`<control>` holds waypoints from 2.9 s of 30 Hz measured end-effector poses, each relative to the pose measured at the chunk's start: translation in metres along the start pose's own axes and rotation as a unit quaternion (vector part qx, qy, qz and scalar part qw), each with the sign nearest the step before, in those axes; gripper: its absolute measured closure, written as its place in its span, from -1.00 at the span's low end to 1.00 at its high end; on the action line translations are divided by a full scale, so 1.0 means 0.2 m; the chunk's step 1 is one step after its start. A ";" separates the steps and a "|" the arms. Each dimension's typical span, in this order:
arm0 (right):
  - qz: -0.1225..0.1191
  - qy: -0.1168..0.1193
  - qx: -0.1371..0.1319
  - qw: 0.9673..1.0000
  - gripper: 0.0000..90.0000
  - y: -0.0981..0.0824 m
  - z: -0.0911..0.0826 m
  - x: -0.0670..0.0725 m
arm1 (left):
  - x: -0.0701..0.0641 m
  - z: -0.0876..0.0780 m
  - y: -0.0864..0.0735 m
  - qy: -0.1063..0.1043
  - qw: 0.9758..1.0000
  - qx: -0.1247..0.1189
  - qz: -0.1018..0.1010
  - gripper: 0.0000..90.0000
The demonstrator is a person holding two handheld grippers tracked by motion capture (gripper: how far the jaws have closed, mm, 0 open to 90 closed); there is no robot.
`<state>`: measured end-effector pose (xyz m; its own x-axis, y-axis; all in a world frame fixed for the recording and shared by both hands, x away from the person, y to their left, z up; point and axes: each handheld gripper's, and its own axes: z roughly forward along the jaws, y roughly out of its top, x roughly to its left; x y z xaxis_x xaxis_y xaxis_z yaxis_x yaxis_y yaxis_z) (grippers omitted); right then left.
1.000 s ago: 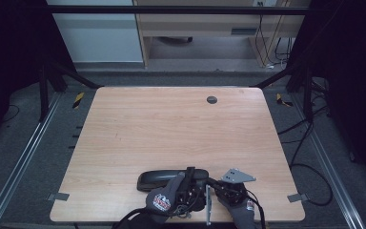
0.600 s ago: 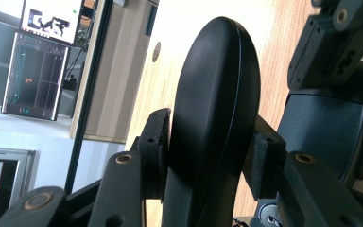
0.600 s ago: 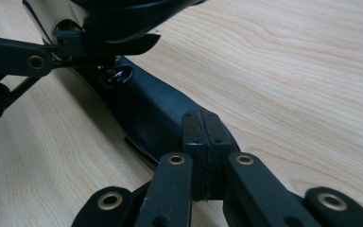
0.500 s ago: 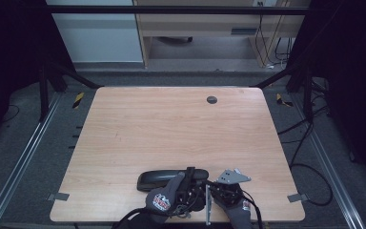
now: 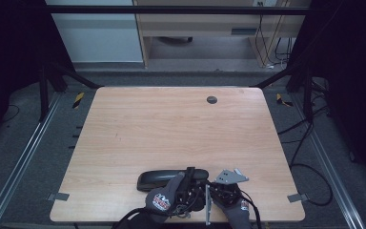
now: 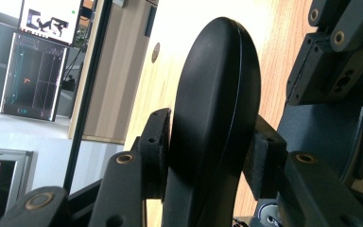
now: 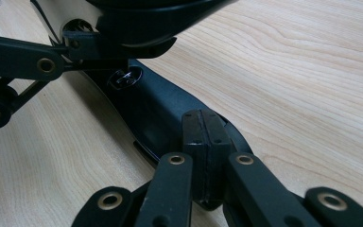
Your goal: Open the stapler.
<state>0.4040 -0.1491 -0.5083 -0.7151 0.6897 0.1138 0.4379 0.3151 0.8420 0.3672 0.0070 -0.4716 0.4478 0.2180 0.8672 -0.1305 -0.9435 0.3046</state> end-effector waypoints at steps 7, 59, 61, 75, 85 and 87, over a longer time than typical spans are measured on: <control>0.003 0.000 0.000 1.000 1.00 0.00 0.01 0.01 | 0.02 0.00 0.00 0.000 1.000 -0.005 -0.005 0.27; 0.003 -0.005 -0.001 1.000 1.00 0.00 0.01 0.01 | 0.27 -0.15 -0.09 0.014 0.995 -0.034 -0.096 0.32; 0.002 -0.005 -0.001 1.000 1.00 0.00 0.01 0.01 | 0.28 -0.15 -0.10 0.015 0.995 -0.035 -0.097 0.32; 0.001 -0.006 0.000 1.000 1.00 0.00 0.01 0.01 | 0.35 -0.19 -0.16 0.018 0.989 -0.049 -0.138 0.32; 0.000 -0.006 0.000 1.000 1.00 0.00 0.00 0.01 | 0.39 -0.22 -0.20 0.019 0.985 -0.054 -0.162 0.32; 0.000 -0.006 -0.001 1.000 1.00 0.00 0.01 0.01 | 0.40 -0.22 -0.20 0.019 0.985 -0.055 -0.165 0.32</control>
<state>0.4040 -0.1476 -0.5084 -0.7089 0.6971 0.1073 0.4370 0.3148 0.8426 0.3683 0.0737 -0.3972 0.4483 0.5192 0.7276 -0.0798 -0.7875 0.6111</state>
